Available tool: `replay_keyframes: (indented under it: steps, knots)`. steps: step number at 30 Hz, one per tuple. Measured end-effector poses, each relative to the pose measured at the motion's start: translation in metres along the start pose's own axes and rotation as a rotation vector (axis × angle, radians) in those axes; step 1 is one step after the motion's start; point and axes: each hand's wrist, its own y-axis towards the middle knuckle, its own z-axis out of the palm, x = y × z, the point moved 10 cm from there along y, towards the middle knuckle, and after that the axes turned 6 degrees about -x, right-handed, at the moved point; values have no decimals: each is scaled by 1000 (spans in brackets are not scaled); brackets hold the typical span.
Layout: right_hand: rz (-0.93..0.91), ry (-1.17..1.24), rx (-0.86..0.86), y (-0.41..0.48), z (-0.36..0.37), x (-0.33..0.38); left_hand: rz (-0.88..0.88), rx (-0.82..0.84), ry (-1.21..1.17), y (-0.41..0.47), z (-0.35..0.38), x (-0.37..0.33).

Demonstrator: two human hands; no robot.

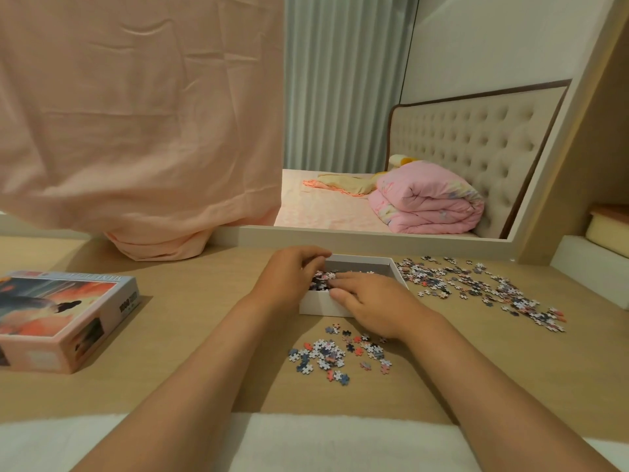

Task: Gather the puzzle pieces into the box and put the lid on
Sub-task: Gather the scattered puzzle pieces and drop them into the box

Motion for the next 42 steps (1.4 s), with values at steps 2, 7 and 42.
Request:
replay_keyframes:
  steps: [2,7,42]
  knots:
    - [48,-89,24,-1,0,-7,49,-50,104,0,-8,-2]
    - [100,-105,-84,-6,-14,-18,344,83,379,-20,12,-25]
    - [-22,150,126,-27,-15,27,21,547,578,-57,5,-29]
